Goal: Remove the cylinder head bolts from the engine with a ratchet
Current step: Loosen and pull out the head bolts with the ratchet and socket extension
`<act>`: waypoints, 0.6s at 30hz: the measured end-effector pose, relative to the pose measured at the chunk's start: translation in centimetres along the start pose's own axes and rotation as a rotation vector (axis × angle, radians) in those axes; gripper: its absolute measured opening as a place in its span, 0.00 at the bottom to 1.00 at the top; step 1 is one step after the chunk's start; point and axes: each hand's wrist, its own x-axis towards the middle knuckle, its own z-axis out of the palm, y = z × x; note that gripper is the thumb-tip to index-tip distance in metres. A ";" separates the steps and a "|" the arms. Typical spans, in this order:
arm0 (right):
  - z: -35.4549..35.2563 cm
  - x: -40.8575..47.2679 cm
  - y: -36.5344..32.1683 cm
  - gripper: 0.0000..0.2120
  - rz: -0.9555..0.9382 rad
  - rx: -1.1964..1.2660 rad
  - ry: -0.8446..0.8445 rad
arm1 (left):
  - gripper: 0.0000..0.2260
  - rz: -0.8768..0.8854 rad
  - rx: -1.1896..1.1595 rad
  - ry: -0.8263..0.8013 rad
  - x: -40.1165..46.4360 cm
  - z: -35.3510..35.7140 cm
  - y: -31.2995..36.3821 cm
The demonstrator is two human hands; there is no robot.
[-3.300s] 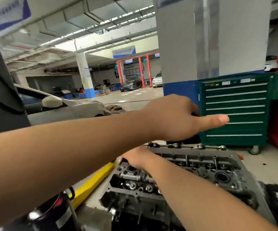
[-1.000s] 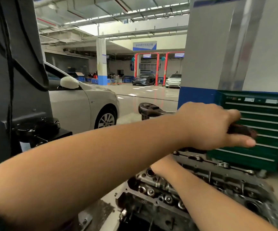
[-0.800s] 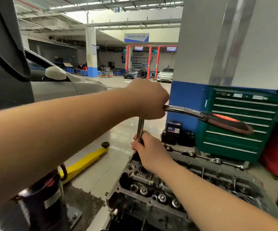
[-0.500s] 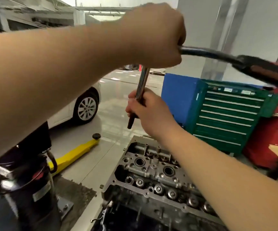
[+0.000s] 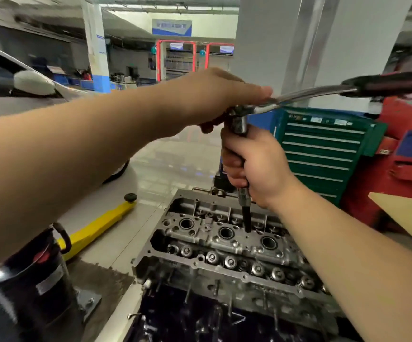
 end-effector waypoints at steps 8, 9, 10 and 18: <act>0.9 1.3 0.6 0.16 0.029 0.084 -0.001 | 0.17 -0.159 -0.850 -0.164 -0.2 2.2 -1.4; 1.0 1.6 0.7 0.16 0.012 0.084 0.008 | 0.16 -0.144 -0.859 -0.135 -0.1 2.2 -1.5; 1.3 2.0 0.9 0.15 -0.009 0.087 0.018 | 0.14 -0.134 -0.847 -0.101 0.0 2.2 -1.5; 2.8 4.8 2.7 0.10 -0.106 0.163 0.089 | 0.11 -0.091 -0.739 0.053 0.2 2.0 -2.3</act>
